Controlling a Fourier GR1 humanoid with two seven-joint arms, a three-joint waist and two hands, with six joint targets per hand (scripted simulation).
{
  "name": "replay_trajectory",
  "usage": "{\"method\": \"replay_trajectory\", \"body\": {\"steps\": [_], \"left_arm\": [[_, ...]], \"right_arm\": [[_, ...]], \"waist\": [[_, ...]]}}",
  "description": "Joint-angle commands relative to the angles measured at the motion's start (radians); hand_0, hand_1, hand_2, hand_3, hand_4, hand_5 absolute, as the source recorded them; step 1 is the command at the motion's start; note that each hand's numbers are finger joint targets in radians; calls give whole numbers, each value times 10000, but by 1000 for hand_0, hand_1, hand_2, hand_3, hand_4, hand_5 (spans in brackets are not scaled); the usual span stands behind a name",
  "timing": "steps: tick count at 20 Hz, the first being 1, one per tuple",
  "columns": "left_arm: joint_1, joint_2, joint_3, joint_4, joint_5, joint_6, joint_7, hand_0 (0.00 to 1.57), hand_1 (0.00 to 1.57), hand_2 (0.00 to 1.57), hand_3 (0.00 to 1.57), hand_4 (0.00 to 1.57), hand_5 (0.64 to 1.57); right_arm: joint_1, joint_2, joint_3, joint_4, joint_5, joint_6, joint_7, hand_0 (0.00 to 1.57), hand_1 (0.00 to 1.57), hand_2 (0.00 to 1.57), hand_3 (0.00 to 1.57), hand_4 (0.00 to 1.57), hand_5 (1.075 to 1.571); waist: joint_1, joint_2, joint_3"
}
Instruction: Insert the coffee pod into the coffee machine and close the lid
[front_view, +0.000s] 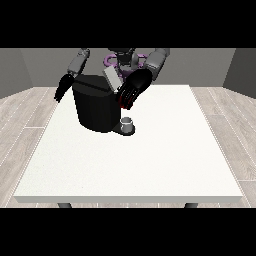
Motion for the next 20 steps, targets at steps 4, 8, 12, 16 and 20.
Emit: {"method": "replay_trajectory", "body": {"steps": [4,8,12,16,20], "left_arm": [[468,-415,-37,196,-85,7,303,0,0,299,199,0,1571],[1255,-1442,-256,-353,111,-211,638,0,0,0,0,0,1571],[2270,-2114,-434,-487,315,-552,526,0,0,85,0,0,1571],[2660,-3276,1164,-525,2375,-707,254,0,0,151,0,0,1571],[4181,-4190,2400,-483,3974,-620,-245,0,0,0,0,467,1571]], "right_arm": [[-1,-151,-409,312,-388,180,194,0,0,0,0,153,1571],[1059,-413,-972,1492,-550,128,-869,0,0,0,0,0,1571],[1914,-104,-937,1749,-670,112,-871,0,0,0,0,0,1571],[2318,263,-819,1813,-555,-200,-827,0,0,0,0,0,1571],[3035,-88,-1178,1938,-762,-22,-1056,0,0,0,0,0,1571]], "waist": [[402,-600,-19],[1386,-1618,-13],[1909,-2817,-17],[2516,-3648,-36],[3411,-4523,-43]]}}
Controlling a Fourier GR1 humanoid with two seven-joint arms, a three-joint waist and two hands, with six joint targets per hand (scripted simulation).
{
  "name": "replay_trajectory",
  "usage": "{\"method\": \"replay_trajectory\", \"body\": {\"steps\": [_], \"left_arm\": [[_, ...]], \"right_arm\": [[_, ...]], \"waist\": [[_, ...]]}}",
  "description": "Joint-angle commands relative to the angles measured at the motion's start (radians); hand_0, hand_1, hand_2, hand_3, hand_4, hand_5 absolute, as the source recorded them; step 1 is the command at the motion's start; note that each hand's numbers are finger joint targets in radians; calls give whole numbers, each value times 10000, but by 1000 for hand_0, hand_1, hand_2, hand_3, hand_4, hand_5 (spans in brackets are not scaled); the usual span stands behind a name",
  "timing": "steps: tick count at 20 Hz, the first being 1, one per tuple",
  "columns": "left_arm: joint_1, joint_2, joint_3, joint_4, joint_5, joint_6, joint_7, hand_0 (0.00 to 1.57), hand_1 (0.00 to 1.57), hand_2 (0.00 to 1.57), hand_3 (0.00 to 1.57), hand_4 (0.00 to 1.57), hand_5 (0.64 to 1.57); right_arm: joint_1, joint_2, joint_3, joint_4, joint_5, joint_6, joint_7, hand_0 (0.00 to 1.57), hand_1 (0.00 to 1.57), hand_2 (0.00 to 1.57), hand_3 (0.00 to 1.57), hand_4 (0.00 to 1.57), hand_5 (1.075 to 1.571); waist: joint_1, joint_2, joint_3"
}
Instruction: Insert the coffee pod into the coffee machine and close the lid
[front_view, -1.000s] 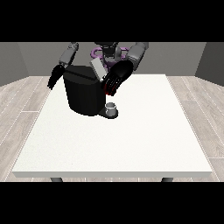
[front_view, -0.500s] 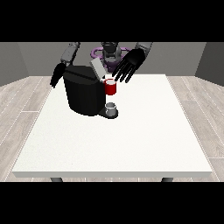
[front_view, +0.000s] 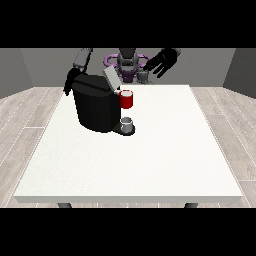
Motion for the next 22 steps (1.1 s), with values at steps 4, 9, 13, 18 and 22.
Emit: {"method": "replay_trajectory", "body": {"steps": [4,9,13,18,22], "left_arm": [[2864,-1487,1747,302,2474,-583,-916,0,0,0,0,274,1571],[4241,-2032,1287,179,2488,-392,-549,0,0,0,0,372,1571],[4563,-1689,1606,136,2664,-455,-308,0,0,0,0,386,1571],[4935,-2050,1502,-383,3192,-732,311,0,0,0,0,353,1571],[4863,-2014,1162,-1776,3593,-961,660,0,0,0,0,411,1571]], "right_arm": [[1175,-108,-284,-144,-217,21,103,0,0,0,0,0,1571],[1546,104,59,-382,-275,403,-438,0,0,0,0,0,1571],[789,339,852,-1736,-580,1336,580,0,0,0,0,0,1571],[352,-648,815,-2026,-707,2314,933,0,0,0,0,154,1571],[-169,-1021,412,-1885,-705,2328,234,0,0,0,0,80,1571]], "waist": [[1186,-2006,-7],[1621,-3024,15],[1134,-3386,8],[1696,-3828,13],[1957,-2570,16]]}}
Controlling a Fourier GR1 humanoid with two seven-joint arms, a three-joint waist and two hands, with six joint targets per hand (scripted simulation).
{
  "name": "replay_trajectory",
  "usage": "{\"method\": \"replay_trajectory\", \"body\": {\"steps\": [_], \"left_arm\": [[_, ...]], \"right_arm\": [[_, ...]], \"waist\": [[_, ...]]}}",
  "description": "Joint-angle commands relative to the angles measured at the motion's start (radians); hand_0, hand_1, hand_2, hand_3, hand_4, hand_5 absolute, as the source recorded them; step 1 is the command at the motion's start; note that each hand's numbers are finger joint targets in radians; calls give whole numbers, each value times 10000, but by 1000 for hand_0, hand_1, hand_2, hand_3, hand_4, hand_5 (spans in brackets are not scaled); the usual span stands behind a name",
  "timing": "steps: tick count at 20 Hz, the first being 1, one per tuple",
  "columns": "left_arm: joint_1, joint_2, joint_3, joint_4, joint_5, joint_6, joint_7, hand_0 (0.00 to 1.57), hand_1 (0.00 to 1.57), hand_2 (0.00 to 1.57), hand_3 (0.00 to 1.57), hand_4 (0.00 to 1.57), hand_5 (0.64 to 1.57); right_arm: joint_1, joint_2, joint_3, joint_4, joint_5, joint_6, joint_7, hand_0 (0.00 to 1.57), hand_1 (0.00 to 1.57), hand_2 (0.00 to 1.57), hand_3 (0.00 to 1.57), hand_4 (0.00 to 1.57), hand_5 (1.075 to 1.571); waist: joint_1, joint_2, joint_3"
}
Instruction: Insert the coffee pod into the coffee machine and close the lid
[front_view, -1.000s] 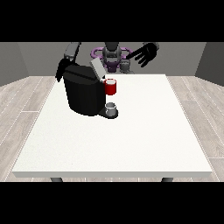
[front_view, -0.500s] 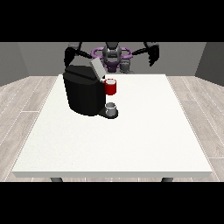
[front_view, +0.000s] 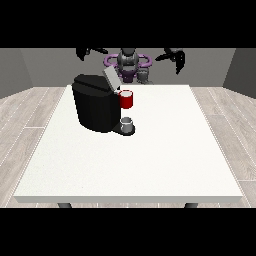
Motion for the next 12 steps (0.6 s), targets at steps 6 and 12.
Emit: {"method": "replay_trajectory", "body": {"steps": [6,12], "left_arm": [[1121,4,-808,-1998,824,-264,-36,0,0,0,0,366,1571],[1264,-68,-1903,-3126,1403,466,774,0,0,0,0,346,1571]], "right_arm": [[-1530,-810,-1263,729,-885,295,661,0,0,0,0,108,1571],[-2738,-497,-1493,1489,-1516,240,1407,0,0,0,0,92,1571]], "waist": [[764,1190,3],[799,1735,3]]}}
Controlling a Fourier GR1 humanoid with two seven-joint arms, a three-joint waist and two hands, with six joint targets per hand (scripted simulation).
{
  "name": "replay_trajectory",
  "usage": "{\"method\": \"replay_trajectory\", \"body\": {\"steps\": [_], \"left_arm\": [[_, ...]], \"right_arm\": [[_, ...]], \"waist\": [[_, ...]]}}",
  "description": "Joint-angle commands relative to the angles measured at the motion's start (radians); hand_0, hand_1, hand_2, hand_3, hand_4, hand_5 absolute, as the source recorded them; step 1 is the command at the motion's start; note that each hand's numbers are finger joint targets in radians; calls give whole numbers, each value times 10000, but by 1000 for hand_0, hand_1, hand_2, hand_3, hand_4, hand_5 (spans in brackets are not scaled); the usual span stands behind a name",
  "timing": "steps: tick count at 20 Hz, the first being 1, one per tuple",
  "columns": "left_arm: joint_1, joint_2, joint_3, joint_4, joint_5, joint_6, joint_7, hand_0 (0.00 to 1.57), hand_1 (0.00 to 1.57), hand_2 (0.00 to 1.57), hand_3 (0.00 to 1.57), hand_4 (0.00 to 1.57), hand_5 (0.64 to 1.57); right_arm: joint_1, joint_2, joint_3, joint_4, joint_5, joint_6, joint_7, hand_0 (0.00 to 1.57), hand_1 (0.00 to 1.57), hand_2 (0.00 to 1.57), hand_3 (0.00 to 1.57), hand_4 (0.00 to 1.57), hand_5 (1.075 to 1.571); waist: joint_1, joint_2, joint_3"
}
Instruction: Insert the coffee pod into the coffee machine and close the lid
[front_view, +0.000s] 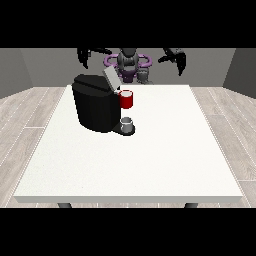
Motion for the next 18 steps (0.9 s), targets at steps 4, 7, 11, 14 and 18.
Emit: {"method": "replay_trajectory", "body": {"steps": [4,7,11,14,18], "left_arm": [[836,44,-325,-1888,479,-143,518,0,0,0,0,265,1571],[1006,-20,-1118,-2657,726,202,841,0,0,0,0,371,1571],[1021,192,-794,-3269,756,107,931,0,0,0,0,356,1571],[1191,558,-624,-3407,938,39,1048,0,0,0,0,374,1571],[1217,427,-395,-3233,1034,639,1172,0,0,0,0,368,1571]], "right_arm": [[-348,-148,-522,885,-537,104,-264,0,0,0,0,168,1571],[-1185,-33,-320,1283,-333,-265,-14,0,0,0,0,56,1571],[-1635,-375,-369,1559,-594,347,-372,0,0,0,0,0,1571],[-2092,-102,213,1373,-381,318,328,0,0,0,0,0,1571],[-1893,902,1124,1163,185,-207,128,0,0,0,0,0,1571]], "waist": [[225,764,1],[410,974,1],[126,1659,1],[-180,1530,-2],[-695,1599,-4]]}}
